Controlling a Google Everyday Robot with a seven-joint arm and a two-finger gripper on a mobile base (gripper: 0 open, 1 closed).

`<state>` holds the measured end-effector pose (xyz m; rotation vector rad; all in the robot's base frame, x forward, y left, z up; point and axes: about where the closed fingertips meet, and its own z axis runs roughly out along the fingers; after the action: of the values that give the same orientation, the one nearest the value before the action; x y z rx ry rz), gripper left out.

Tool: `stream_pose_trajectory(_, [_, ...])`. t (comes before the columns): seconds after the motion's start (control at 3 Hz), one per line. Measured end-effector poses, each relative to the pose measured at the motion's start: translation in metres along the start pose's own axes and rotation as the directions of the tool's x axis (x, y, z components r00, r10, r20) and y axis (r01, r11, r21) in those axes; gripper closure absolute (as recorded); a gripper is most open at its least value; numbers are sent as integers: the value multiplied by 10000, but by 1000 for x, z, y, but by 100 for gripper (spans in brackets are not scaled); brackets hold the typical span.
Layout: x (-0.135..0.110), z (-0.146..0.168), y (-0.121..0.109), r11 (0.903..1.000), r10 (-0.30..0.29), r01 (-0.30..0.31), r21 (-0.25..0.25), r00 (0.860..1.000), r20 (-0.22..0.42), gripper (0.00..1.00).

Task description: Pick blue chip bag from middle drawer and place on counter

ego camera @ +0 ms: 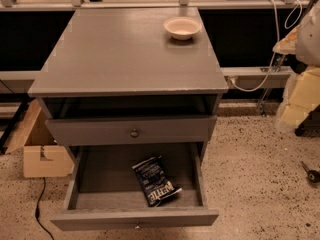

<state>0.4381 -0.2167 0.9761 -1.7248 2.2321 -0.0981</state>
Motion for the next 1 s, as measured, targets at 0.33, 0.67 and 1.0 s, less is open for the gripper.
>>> stream_pose_trajectory(0.33, [0, 0, 0, 10000, 0, 0, 0, 10000, 0, 0])
stream_pose_trajectory(0.67, [-3, 31, 6, 9978, 519, -491, -451, 9966, 634, 0])
stream_pose_trajectory(1.0, [-13, 93, 21, 9789, 1648, -1375, -1513, 9687, 1855, 0])
